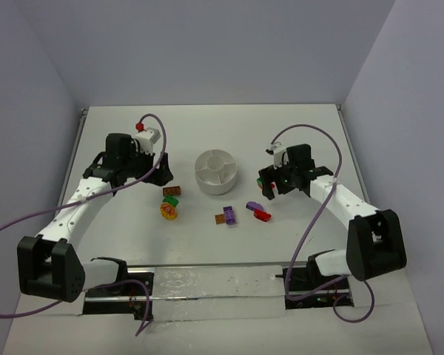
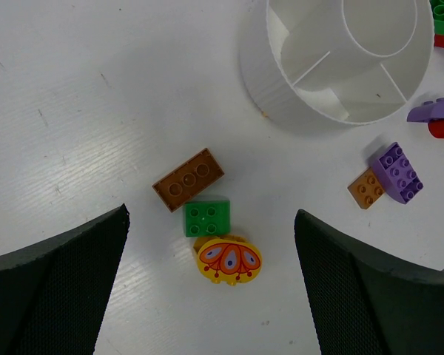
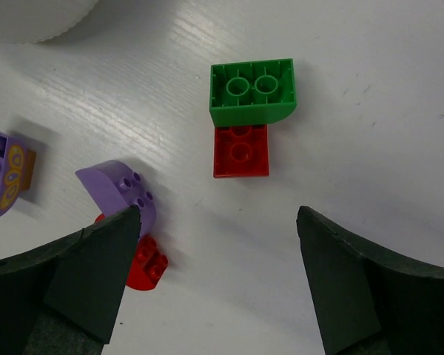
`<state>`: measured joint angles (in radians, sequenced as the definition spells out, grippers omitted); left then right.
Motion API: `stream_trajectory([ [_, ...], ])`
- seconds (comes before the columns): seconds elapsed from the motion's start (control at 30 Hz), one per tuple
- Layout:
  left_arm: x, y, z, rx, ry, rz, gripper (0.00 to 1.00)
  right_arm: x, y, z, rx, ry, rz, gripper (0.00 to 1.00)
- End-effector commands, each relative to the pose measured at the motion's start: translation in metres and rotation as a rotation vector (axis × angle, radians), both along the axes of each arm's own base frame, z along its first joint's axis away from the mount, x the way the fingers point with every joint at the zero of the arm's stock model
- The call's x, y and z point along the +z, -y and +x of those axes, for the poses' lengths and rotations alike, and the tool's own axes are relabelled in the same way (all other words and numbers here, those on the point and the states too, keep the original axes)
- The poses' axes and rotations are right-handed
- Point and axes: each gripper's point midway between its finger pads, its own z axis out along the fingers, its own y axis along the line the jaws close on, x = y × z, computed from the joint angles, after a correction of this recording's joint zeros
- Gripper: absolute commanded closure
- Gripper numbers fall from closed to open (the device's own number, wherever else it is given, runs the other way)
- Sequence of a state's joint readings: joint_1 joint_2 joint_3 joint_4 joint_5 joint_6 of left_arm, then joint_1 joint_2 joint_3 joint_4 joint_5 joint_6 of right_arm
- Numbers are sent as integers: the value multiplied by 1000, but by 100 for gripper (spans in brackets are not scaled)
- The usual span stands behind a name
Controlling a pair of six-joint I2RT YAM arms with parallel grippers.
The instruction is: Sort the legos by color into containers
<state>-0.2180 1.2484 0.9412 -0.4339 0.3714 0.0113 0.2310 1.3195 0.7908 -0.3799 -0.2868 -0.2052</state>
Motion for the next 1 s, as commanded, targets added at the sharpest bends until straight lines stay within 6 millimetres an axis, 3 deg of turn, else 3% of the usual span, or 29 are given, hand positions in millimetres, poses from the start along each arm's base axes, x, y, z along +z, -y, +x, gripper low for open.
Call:
stream_trajectory([
  [0.0, 18, 4, 11, -16, 40, -29, 1, 10, -3, 27, -33, 52, -16, 10],
  [0.17, 15, 6, 12, -35, 30, -29, 1, -5, -4, 36, -20, 27, -34, 15],
  [0.3, 15, 7, 12, -45, 33, -30, 1, -14, -6, 43, -4, 22, -42, 25],
  [0.97, 5, 6, 15, -47, 16, -11, 1, -30, -16, 54, 90, 25, -43, 43],
])
